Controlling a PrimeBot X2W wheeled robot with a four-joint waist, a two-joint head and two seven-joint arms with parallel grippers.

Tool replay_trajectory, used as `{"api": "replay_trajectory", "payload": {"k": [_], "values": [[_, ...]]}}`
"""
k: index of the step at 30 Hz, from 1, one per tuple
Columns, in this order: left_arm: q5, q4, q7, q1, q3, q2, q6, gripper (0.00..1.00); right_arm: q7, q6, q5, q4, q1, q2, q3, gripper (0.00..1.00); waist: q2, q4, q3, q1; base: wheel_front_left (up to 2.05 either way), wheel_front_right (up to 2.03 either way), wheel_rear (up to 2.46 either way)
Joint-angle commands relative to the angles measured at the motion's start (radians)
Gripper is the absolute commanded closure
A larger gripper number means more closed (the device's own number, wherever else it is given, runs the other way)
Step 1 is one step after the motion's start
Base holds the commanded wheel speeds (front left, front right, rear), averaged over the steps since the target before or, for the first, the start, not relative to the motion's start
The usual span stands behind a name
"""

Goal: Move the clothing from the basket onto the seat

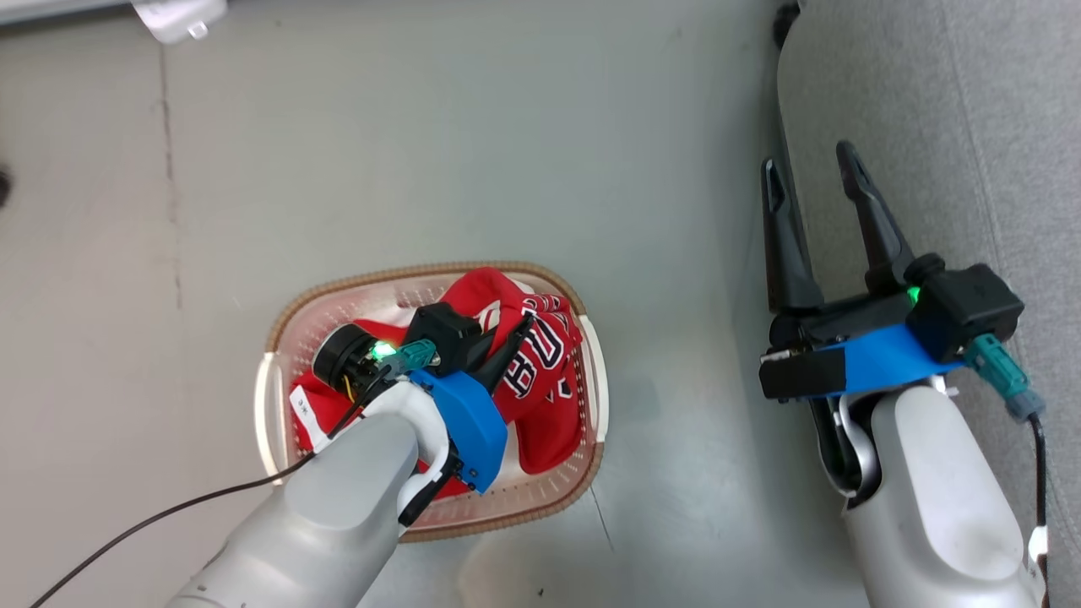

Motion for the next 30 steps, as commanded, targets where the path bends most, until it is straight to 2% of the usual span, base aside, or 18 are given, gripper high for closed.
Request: {"api": "replay_trajectory", "payload": {"k": [1, 16, 30], "values": [[0.008, -0.009, -0.005, 0.011, 0.008, 0.002, -0.002, 1.0, -0.001, -0.001, -0.007, 0.003, 0.016, -0.002, -0.002, 0.0, 0.0, 0.017, -0.042, 0.0002, 0.0, 0.0, 0.0], [0.148, -0.256, -0.005, 0.096, 0.249, 0.05, 0.027, 1.0, -0.001, -0.001, -0.016, 0.041, 0.129, -0.002, 0.012, 0.0, 0.0, 0.037, -0.235, 0.0002, 0.0, 0.0, 0.0], [0.219, -0.354, -0.005, 0.092, 0.329, 0.033, 0.022, 1.0, -0.001, -0.001, 0.0, 0.065, 0.226, -0.002, 0.052, 0.0, 0.0, 0.033, -0.39, 0.0002, 0.0, 0.0, 0.0]]}}
